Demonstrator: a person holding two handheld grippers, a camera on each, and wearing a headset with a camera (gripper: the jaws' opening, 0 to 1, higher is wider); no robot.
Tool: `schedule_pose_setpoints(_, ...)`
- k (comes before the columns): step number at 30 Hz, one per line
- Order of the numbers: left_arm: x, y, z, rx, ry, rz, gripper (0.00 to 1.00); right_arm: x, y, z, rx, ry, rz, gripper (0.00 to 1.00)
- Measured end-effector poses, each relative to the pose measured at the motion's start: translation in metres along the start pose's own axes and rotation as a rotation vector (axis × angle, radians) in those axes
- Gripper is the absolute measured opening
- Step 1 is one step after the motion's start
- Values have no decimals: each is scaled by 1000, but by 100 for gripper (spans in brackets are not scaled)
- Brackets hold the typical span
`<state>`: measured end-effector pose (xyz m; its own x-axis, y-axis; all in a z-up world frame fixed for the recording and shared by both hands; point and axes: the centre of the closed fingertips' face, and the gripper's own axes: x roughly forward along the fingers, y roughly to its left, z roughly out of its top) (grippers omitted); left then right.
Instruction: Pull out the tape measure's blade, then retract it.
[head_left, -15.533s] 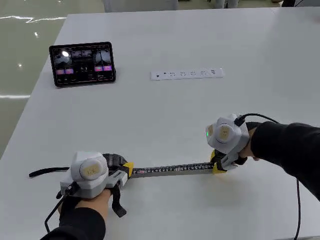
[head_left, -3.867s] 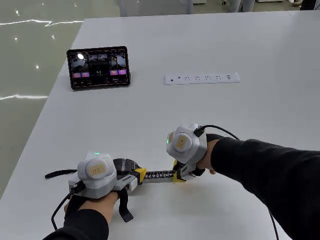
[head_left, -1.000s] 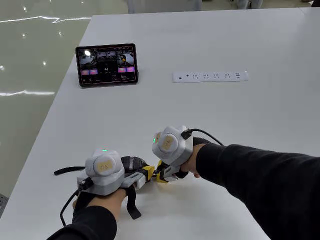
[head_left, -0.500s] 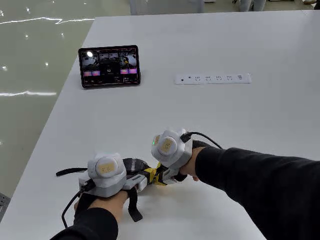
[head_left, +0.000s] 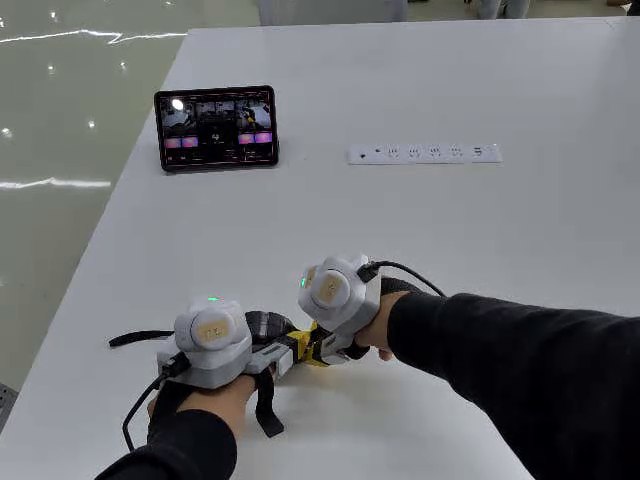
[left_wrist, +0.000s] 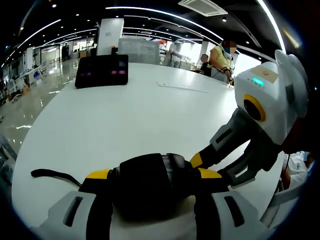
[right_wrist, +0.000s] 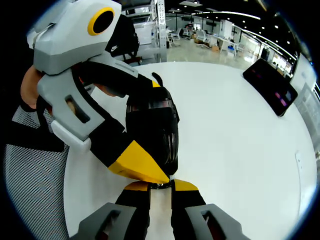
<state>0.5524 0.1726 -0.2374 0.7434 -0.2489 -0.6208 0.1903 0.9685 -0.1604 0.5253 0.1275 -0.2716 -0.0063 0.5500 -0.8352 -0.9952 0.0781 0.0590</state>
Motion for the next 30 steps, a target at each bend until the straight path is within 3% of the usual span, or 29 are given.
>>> schedule_pose_setpoints(16,-3,0,2,-3,3,-17,62,-13,0,-2,9,-34,-11,11)
schedule_pose_setpoints(21,-6,-1,10,19,-17,-27,61,-20,2,-6,8,-40,-21,10)
schedule_pose_setpoints(30,-6,-3,18,33,-15,-58,67,-36,4,-17,-4,-51,-47,15)
